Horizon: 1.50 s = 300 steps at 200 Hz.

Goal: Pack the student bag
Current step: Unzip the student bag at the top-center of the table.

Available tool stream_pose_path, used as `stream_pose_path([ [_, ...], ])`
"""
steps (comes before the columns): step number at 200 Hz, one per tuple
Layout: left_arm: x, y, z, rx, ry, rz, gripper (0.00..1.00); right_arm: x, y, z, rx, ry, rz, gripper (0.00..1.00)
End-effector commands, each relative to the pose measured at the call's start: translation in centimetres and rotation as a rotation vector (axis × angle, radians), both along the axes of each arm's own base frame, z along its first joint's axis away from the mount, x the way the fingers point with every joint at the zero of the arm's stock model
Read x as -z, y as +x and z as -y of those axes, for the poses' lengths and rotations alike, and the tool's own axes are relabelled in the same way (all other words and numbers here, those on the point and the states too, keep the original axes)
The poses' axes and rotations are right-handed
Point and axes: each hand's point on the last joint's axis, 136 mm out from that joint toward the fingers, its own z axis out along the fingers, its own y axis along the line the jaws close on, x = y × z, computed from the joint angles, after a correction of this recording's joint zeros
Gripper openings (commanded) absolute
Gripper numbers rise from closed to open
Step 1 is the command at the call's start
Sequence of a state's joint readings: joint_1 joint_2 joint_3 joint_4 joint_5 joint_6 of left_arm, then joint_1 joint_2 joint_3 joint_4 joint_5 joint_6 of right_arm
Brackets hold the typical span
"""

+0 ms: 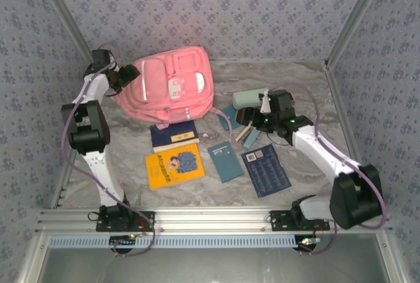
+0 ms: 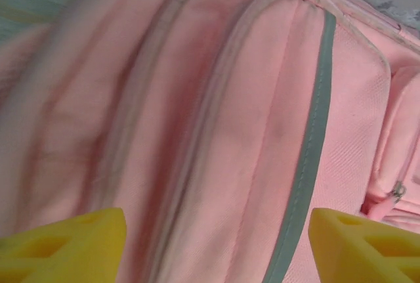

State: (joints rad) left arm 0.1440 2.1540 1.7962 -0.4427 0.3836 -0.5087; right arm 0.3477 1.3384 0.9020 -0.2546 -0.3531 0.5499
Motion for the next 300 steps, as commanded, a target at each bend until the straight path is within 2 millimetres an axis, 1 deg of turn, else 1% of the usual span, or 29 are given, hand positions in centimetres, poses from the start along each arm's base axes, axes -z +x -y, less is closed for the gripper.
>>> stream_pose_path([
  [1,0.3,0.6,2.5,0.108,-0.11,0.005,0.69,-0.8,0.8,-2.4,-0.069,0.073,0.0,0.81],
  [13,1.4,0.7,2.3,0.107,-0.1,-0.019,0.69,0.0,1.5,-2.8,-0.07,0.066,-0.023,0.8],
  [34,3.2,0.8,2.0,0.108,-0.086,-0.053,0.7,0.8,2.7,-4.1,-0.088,0.068,-0.039,0.78],
  [40,3.7,0.8,2.1,0.112,-0.094,-0.062,0.68,1.1,3.0,-4.5,-0.094,0.063,-0.042,0.77],
  [56,4.0,1.0,2.9,0.134,-0.136,-0.058,0.54,1.9,4.0,-5.7,-0.107,0.046,-0.058,0.73],
  [62,4.0,0.9,3.2,0.138,-0.145,-0.058,0.47,2.1,4.3,-6.2,-0.115,0.043,-0.065,0.7],
  [79,3.7,0.9,3.8,0.151,-0.166,-0.05,0.22,2.5,4.9,-7.2,-0.134,0.039,-0.073,0.66],
  [90,3.2,0.8,4.1,0.146,-0.186,-0.042,0.09,2.5,5.1,-7.4,-0.131,0.039,-0.07,0.65],
  [103,2.3,0.7,4.3,0.132,-0.207,-0.026,0.0,2.4,5.3,-7.5,-0.121,0.03,-0.064,0.64],
  [124,-0.5,0.6,4.4,0.085,-0.247,0.019,0.0,2.8,4.9,-7.6,-0.119,0.006,-0.076,0.63],
  [126,-0.8,0.6,4.3,0.078,-0.253,0.024,0.0,1.8,5.4,-7.9,-0.121,0.013,-0.054,0.63],
  [128,-1.1,0.6,4.4,0.075,-0.259,0.028,0.0,1.5,5.5,-7.9,-0.123,0.014,-0.048,0.63],
  [144,-3.9,0.5,4.8,0.038,-0.311,0.071,0.0,1.1,5.3,-8.2,-0.125,0.003,-0.038,0.66],
  [163,-6.8,0.0,5.7,0.014,-0.358,0.104,0.0,0.9,4.9,-8.2,-0.137,-0.021,-0.056,0.67],
  [173,-8.0,-0.4,6.3,0.003,-0.377,0.109,0.0,0.3,5.0,-8.2,-0.143,-0.03,-0.033,0.67],
  [188,-9.7,-1.1,7.4,-0.001,-0.398,0.12,0.0,0.0,4.9,-8.5,-0.155,-0.072,-0.044,0.66],
  [205,-10.7,-2.2,8.4,-0.008,-0.409,0.121,0.0,-0.8,5.1,-9.5,-0.203,-0.125,-0.032,0.66],
  [223,-11.7,-3.2,9.5,-0.005,-0.424,0.12,0.0,-2.2,5.4,-11.3,-0.246,-0.151,0.006,0.67],
  [238,-12.4,-3.8,10.4,0.017,-0.431,0.125,0.0,-3.3,6.2,-12.9,-0.268,-0.143,0.024,0.67],
  [253,-13.0,-4.7,11.3,0.044,-0.422,0.128,0.0,-4.4,7.1,-14.7,-0.287,-0.081,0.021,0.67],
  [257,-13.2,-4.9,11.5,0.049,-0.424,0.128,0.0,-5.0,7.3,-15.2,-0.296,-0.054,0.018,0.66],
  [266,-13.6,-5.3,12.0,0.066,-0.431,0.136,0.0,-5.5,7.9,-16.5,-0.312,-0.009,0.007,0.65],
  [269,-13.8,-5.5,12.1,0.074,-0.432,0.141,0.0,-6.0,8.2,-16.9,-0.318,0.008,0.012,0.65],
  [278,-14.0,-5.9,12.6,0.088,-0.426,0.147,0.0,-6.1,8.9,-17.9,-0.323,0.048,-0.001,0.65],
  [290,-14.1,-6.5,13.2,0.106,-0.414,0.147,0.0,-7.1,9.8,-19.5,-0.34,0.131,-0.006,0.64],
  [299,-14.0,-6.9,13.7,0.121,-0.41,0.142,0.0,-7.2,10.5,-20.5,-0.349,0.185,-0.022,0.61],
  [300,-14.0,-6.9,13.7,0.122,-0.411,0.141,0.0,-6.9,10.7,-20.6,-0.345,0.185,-0.028,0.6],
])
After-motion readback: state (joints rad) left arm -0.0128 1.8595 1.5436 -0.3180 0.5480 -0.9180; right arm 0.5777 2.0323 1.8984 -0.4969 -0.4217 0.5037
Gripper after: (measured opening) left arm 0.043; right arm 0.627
